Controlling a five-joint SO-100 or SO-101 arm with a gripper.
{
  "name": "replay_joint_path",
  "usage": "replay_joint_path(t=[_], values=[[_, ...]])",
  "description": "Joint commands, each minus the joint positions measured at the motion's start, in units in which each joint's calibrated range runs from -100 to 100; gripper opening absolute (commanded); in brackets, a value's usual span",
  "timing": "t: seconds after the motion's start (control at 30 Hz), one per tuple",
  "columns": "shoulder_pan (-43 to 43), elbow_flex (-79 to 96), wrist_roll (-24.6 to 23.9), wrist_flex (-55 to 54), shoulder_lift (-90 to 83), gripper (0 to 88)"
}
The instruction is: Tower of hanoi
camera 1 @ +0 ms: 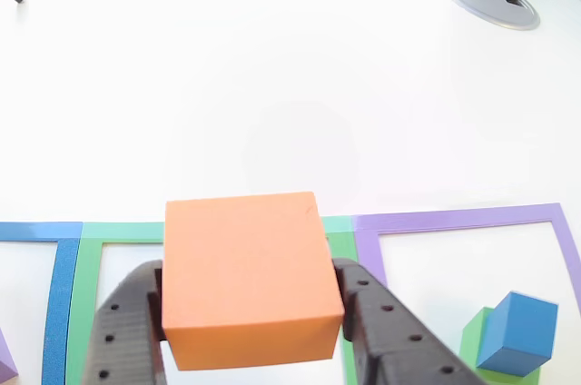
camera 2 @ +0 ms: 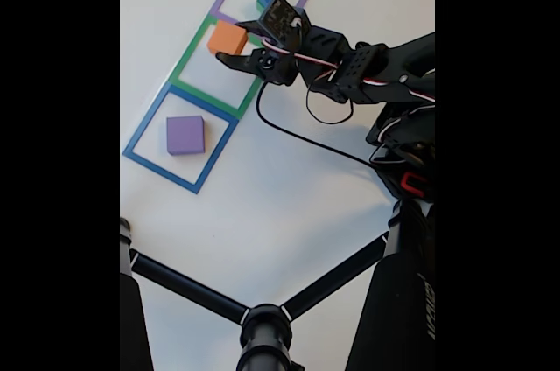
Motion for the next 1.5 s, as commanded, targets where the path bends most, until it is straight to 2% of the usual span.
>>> replay_joint_path(t=[0.0, 0.13, 0.27, 0.4, 0.63, 1.13, 1.33, 1.47], values=[[1.68, -13.44, 0.00, 32.42, -14.02, 12.5], [0.91, -25.63, 0.00, 53.64, -20.80, 12.3], [-1.58, -37.53, 0.00, 70.15, -25.56, 11.8], [-5.42, -47.17, 0.00, 82.46, -29.20, 11.7], [-12.13, -59.81, -0.68, 97.36, -33.80, 11.6], [-28.91, -77.53, -7.95, 112.18, -36.14, 11.3], [-33.12, -73.63, -7.61, 110.72, -36.30, 11.2], [-34.28, -62.08, -7.44, 101.81, -36.63, 12.1]])
